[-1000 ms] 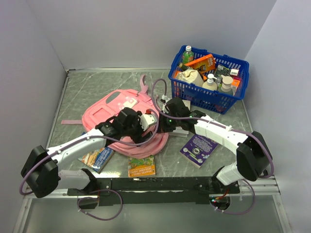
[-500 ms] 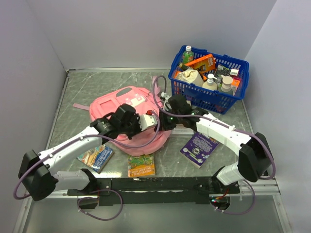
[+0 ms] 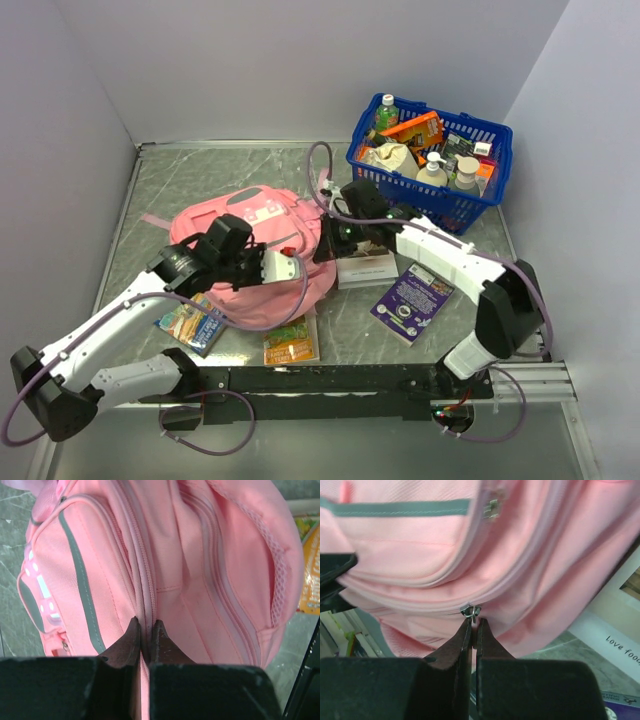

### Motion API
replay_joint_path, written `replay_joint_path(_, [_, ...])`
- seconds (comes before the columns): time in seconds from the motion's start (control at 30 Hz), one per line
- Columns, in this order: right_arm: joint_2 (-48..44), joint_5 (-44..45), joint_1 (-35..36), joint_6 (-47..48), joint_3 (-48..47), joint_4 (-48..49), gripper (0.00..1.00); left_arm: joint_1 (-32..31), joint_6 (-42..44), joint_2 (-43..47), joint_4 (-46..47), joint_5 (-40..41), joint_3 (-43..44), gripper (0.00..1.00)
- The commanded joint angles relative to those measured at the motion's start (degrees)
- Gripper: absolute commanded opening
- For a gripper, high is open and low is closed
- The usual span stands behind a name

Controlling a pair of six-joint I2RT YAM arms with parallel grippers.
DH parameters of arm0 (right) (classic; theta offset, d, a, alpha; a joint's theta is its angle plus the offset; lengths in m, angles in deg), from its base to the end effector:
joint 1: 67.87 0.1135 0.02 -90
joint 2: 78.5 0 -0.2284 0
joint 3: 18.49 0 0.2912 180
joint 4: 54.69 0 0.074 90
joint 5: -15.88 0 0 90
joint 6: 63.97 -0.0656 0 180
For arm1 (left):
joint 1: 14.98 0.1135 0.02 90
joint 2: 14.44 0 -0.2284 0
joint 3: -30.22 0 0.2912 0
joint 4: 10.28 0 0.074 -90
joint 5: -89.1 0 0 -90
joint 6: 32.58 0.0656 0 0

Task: Pack the student bag
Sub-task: Zip the student bag at the center of the board.

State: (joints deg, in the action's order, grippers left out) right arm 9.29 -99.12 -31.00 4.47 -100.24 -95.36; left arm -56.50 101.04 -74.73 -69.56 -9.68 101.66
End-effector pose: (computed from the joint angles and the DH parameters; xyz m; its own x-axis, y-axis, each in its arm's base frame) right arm 0.2972 0.2575 0.2139 -0.8266 -0.2036 -0.5247 -0.5074 0.6731 0.5381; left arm 0.2069 -0.1965 0.2648 0.1009 0.8212 -0.5616 0.9141 0.1462 0.3782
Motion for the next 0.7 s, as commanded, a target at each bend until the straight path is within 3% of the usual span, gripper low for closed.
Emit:
replay_joint_path(0.0, [5.1,8.82,-6.27,4.24,-6.24,1.88,0.0,-0.41,6.12,5.09,-14.2,-8.18,-0.58,0.01])
replay_joint_path(0.3, [17.15,9.61,-7.68,9.77,-21.08,1.88,0.0,-0.49,11.84,4.05,-18.25,-19.43,2.67,0.01])
replay_joint_path(0.43, [21.01,15.03,-7.59,12.94,-26.98,0.04,0.0,-0.49,12.73,1.67,-19.66,-23.65,4.78,0.01])
replay_joint_path(0.53, [21.72,16.73,-7.86,15.05,-31.9,-2.07,0.0,-0.41,12.46,0.44,-17.57,-21.83,6.63,0.01])
replay_joint_path(0.63, [21.03,16.47,-8.12,15.58,-36.91,-3.39,0.0,-0.32,9.83,0.88,-8.79,-13.95,8.12,0.01])
replay_joint_path(0.67, [20.76,16.38,-8.12,15.59,-38.23,-3.83,0.0,-0.32,6.95,1.57,0.11,-10.51,8.04,0.01])
